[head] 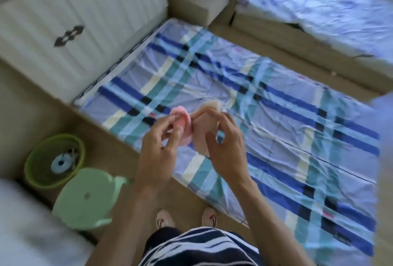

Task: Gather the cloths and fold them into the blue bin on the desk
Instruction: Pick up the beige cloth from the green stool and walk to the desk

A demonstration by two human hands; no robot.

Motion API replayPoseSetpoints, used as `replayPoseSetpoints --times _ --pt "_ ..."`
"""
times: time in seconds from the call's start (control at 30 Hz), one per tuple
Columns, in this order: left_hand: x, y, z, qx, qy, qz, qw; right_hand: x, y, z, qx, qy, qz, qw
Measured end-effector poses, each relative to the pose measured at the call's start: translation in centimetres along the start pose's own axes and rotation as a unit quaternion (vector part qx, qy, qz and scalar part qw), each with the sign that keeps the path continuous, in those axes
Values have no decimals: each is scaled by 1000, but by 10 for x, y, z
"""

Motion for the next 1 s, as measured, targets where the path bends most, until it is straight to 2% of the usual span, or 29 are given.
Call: replayPoseSetpoints --times 0.17,0.3,0.4,0.5,0.73,0.9,1.0 --pt "-34 1 78 135 -41 20 990 -18 10 -73 -119 -12 43 992" --pt "-57 -1 130 238 -56 79 967 -26 5 -119 -241 -25 73 967" --pt "-71 -18 172 343 -58 126 929 -28 -7 -153 -311 -29 103 945" --pt "-85 -47 210 416 -67 205 883 -26 -27 -187 -376 -35 129 917" --pt "-116 -129 276 456 -103 331 819 -26 -86 -255 -509 -38 203 836" --pt "-129 -193 317 493 -97 336 797 -30 -129 -306 -553 -7 217 805" --pt "-140 -233 342 518 -105 306 792 -39 -157 -344 -573 -3 222 789"
Point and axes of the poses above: each hand's wrist, its own y-axis towards the middle knuckle, its own z-axis out of the palm, x = y × z, the point moved 1 cm from there along y, towards the middle knuckle, and after that the axes turned 15 degrees about -x, right-handed, at the moved point
